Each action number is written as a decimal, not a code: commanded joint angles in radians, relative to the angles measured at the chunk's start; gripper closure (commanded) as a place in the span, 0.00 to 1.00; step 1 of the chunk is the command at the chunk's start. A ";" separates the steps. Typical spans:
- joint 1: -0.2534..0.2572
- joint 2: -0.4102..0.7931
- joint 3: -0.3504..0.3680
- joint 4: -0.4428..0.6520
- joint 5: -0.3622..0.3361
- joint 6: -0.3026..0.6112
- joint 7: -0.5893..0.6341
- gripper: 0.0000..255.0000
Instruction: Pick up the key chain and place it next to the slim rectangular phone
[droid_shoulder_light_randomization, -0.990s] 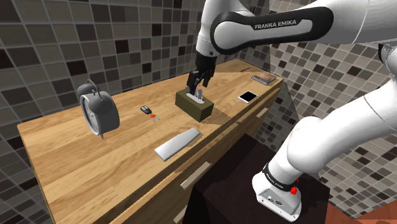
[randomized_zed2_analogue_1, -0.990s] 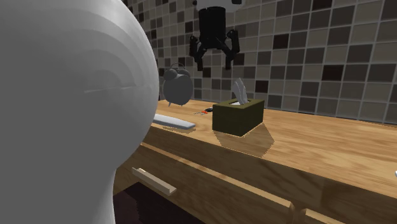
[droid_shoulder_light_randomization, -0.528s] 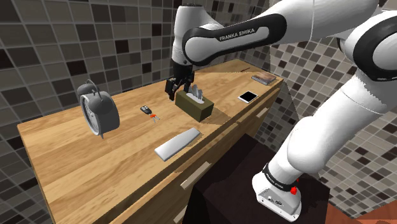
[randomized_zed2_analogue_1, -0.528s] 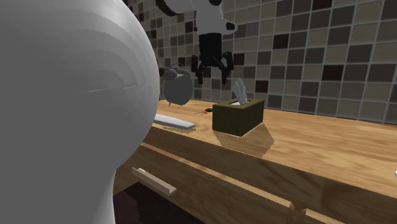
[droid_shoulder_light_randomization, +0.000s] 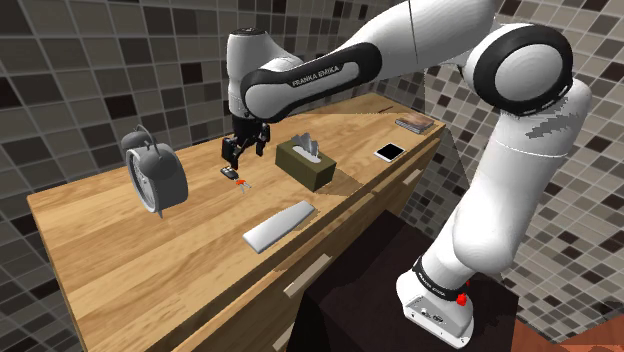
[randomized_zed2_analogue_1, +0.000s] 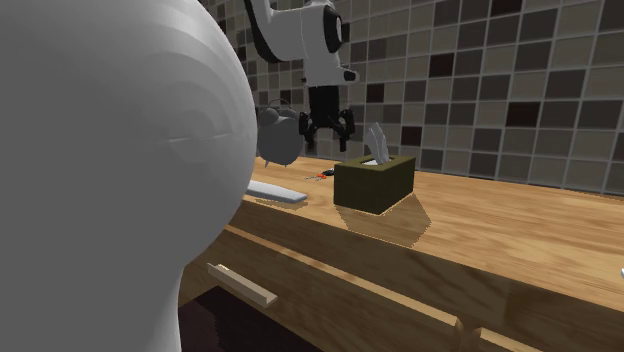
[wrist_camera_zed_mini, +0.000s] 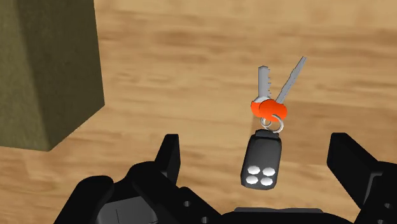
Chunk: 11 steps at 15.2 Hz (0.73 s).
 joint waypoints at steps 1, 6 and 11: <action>0.018 0.079 0.002 0.079 -0.028 -0.007 0.032 0.00; 0.033 0.150 -0.004 0.115 -0.053 0.023 0.054 0.00; 0.035 0.181 -0.010 0.095 -0.066 0.072 0.062 0.00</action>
